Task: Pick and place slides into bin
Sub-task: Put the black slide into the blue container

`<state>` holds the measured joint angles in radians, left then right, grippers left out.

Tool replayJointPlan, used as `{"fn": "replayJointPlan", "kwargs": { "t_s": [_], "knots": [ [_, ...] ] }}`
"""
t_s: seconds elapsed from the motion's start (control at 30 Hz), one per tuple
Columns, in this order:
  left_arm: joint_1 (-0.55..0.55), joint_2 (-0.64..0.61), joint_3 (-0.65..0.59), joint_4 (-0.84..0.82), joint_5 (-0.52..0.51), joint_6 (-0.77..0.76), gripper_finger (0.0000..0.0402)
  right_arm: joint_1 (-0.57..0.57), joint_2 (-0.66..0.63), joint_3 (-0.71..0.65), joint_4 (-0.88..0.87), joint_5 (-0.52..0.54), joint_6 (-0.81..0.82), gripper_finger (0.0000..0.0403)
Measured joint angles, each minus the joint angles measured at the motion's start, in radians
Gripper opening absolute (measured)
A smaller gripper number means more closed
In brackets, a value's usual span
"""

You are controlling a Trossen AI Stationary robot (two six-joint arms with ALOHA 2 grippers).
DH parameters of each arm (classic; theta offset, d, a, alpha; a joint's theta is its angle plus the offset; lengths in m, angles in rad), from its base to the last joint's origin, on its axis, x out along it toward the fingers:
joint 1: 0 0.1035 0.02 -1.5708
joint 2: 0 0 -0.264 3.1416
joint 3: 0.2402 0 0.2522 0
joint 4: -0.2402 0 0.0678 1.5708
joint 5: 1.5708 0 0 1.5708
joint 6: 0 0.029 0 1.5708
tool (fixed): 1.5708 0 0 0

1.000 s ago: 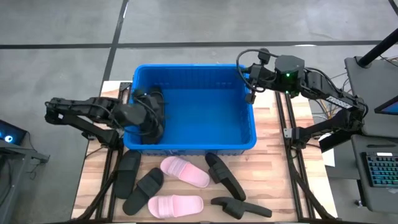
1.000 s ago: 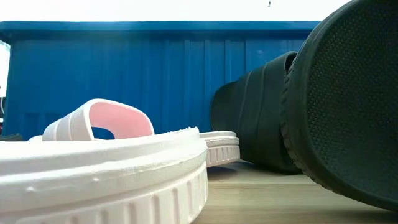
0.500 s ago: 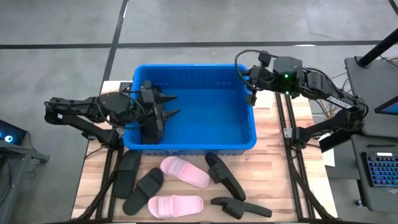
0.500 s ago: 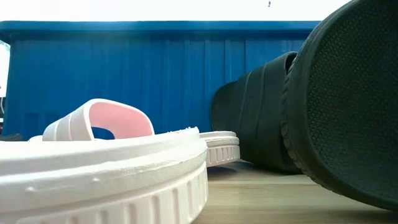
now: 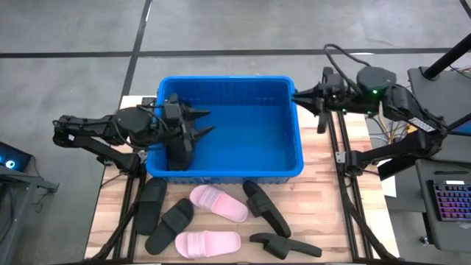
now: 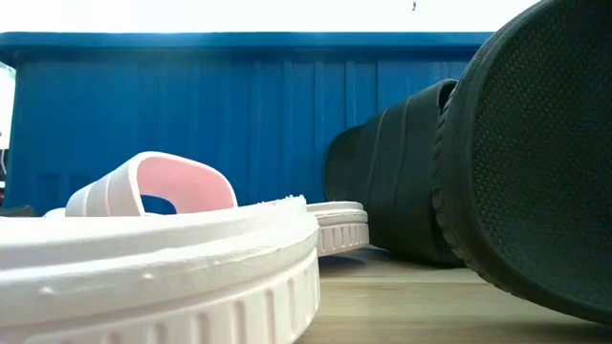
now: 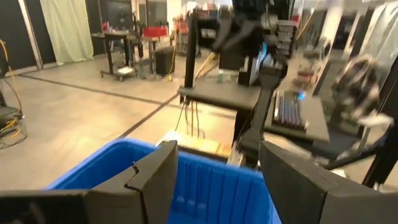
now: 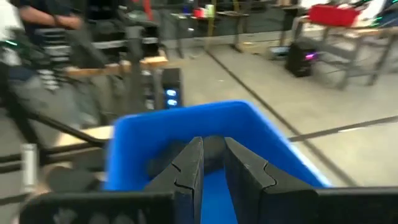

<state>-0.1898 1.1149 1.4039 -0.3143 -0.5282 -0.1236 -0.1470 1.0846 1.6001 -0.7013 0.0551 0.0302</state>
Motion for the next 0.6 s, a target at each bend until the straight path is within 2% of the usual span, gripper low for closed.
{"fn": "replayJointPlan", "kwargs": {
  "t_s": [0.17,0.37,0.6],
  "knots": [
    [0.0,-0.001,-0.001,0.019,0.0,0.031,0.0211,0.058,-0.026,0.0,0.0,-0.025,0.028,0.0054],
    [0.0,-0.009,0.002,0.019,0.001,0.086,0.0211,0.102,0.0,-0.001,0.004,-0.222,0.181,0.0054],
    [-0.004,-0.069,0.002,-0.053,0.025,0.078,0.0211,0.13,0.088,-0.001,0.119,-0.33,0.197,0.0057]
  ]
}}
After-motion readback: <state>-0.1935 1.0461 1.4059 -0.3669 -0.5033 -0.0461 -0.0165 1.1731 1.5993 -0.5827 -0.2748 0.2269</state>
